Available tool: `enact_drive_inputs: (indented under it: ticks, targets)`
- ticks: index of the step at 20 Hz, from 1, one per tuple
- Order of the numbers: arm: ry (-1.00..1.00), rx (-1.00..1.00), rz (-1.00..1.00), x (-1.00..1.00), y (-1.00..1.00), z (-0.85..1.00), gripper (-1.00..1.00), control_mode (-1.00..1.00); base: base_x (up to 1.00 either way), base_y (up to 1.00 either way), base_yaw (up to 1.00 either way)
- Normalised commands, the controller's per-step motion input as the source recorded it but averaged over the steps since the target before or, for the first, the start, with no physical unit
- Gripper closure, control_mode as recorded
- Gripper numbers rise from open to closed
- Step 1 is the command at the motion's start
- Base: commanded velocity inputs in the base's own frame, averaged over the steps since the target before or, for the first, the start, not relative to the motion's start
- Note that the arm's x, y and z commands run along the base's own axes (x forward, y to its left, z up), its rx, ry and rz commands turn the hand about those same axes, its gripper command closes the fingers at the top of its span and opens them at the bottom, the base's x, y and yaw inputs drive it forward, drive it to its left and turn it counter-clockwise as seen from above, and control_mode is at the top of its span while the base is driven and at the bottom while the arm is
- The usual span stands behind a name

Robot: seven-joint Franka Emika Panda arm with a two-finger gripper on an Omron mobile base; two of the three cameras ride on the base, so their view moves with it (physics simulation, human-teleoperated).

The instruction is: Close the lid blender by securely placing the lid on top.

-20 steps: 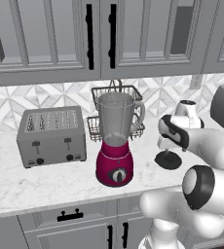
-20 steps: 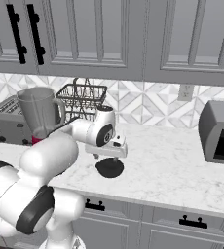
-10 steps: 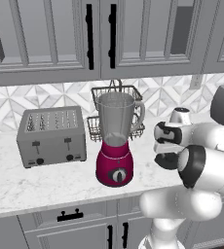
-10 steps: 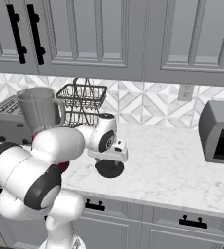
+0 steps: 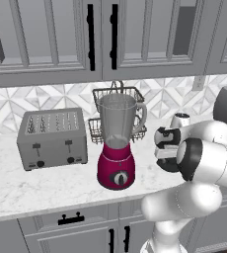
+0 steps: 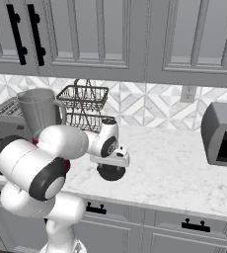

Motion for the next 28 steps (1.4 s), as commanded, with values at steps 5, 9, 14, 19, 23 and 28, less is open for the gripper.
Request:
enact_drive_inputs:
  ticks: [5, 9, 14, 19, 23, 28]
  targets:
    - [-0.05, 0.0, 0.0, 0.04, -0.02, -0.2, -1.0, -1.0, 0.0, 0.0, 0.0]
    - [-0.05, 0.0, 0.0, 0.18, -0.02, -0.15, -1.0, -1.0, 0.0, 0.0, 0.0]
    - [-0.06, 0.0, 0.0, 0.16, 0.0, -0.22, -1.0, -1.0, 0.0, 0.0, 0.0]
    - [-0.01, 0.0, 0.0, 0.01, 0.03, -0.49, 1.0, -1.0, 0.0, 0.0, 0.0]
    - [0.0, 0.04, 0.0, 0.0, 0.14, -0.34, 1.0, -1.0, 0.0, 0.0, 0.0]
    - [0.0, 0.06, 0.0, 0.0, 0.12, -0.08, 1.0, -1.0, 0.0, 0.0, 0.0]
